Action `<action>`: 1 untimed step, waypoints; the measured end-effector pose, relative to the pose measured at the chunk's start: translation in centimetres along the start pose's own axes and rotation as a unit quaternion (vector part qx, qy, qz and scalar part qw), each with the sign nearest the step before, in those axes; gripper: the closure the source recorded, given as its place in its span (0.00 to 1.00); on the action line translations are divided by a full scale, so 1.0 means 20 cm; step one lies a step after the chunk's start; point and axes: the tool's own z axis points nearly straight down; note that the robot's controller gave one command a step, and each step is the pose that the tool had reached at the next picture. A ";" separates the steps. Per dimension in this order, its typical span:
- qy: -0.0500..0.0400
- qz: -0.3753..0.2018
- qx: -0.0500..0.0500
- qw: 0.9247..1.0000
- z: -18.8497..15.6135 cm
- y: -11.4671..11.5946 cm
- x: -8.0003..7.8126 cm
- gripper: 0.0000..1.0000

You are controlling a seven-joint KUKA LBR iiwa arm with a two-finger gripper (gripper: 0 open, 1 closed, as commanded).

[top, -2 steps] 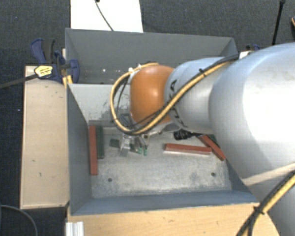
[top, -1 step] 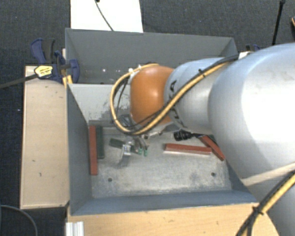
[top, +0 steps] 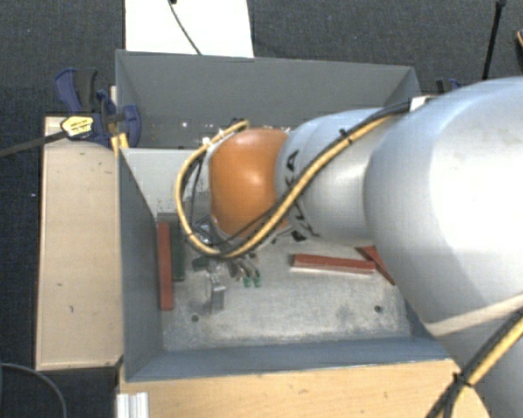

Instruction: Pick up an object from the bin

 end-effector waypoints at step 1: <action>0.001 0.079 0.001 0.997 0.00 -0.14 -0.02 0.00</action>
Offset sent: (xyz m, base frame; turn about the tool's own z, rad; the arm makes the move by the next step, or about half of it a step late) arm 0.0078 -0.0270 -0.0005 0.1571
